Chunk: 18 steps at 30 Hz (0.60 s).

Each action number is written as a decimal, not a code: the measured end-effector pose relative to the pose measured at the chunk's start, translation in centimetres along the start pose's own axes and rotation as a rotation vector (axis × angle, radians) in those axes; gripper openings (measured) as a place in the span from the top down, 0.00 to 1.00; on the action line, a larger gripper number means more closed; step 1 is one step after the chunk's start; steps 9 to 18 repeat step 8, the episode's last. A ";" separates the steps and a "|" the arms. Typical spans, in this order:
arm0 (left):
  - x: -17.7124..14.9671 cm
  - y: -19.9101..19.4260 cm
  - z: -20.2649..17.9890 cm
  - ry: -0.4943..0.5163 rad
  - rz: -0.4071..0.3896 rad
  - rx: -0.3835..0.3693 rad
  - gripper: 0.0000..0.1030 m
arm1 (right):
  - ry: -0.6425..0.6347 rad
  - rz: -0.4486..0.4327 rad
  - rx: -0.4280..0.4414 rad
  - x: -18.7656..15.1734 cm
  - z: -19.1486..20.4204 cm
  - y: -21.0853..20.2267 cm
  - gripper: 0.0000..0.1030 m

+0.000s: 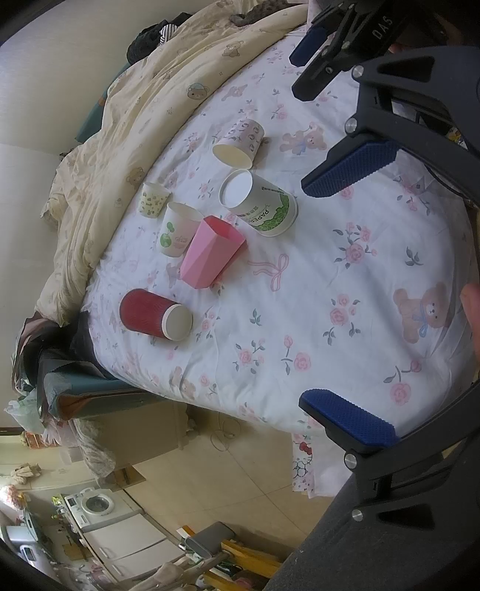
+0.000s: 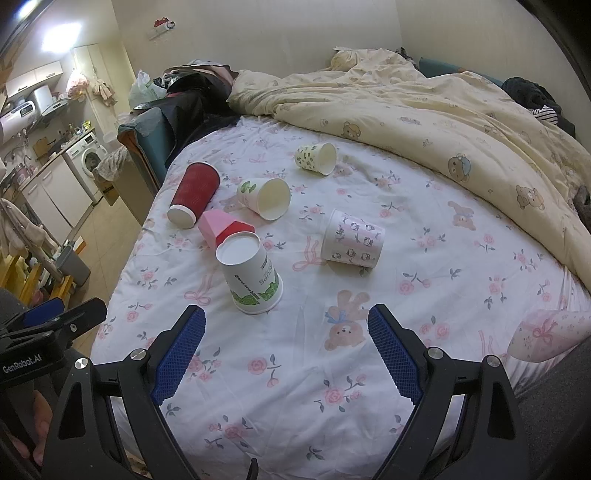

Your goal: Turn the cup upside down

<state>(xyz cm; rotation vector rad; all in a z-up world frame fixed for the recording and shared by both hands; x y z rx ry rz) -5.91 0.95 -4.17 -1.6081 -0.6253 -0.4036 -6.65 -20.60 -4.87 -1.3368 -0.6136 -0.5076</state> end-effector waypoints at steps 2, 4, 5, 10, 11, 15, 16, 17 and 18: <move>0.0 0.1 0.0 0.000 0.001 0.000 0.00 | 0.003 0.001 0.000 -0.1 0.0 0.1 0.11; 0.0 0.1 0.0 0.000 0.002 0.001 0.00 | 0.004 0.004 0.003 -0.1 0.0 0.1 0.11; 0.0 0.1 0.0 0.000 0.002 0.000 0.00 | 0.004 0.006 0.005 -0.1 0.0 0.1 0.11; -0.1 0.1 0.0 -0.010 0.007 -0.010 0.00 | 0.007 0.015 0.015 -0.2 0.1 0.4 0.11; -0.1 0.1 0.0 -0.010 0.007 -0.010 0.00 | 0.007 0.015 0.015 -0.2 0.1 0.4 0.11; -0.1 0.1 0.0 -0.010 0.007 -0.010 0.00 | 0.007 0.015 0.015 -0.2 0.1 0.4 0.11; -0.1 0.1 0.0 -0.010 0.007 -0.010 0.00 | 0.007 0.015 0.015 -0.2 0.1 0.4 0.11; -0.1 0.1 0.0 -0.010 0.007 -0.010 0.00 | 0.007 0.015 0.015 -0.2 0.1 0.4 0.11; -0.1 0.1 0.0 -0.010 0.007 -0.010 0.00 | 0.007 0.015 0.015 -0.2 0.1 0.4 0.11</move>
Point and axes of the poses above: each gripper's, at about its wrist camera, not at the fingertips, and y roughly the way its jaws point, z to its left, x to its top, the point moved 1 cm from there along y, roughly the way its jaws point, and after that the axes turned 6 degrees about -y, right-handed, at the moved point
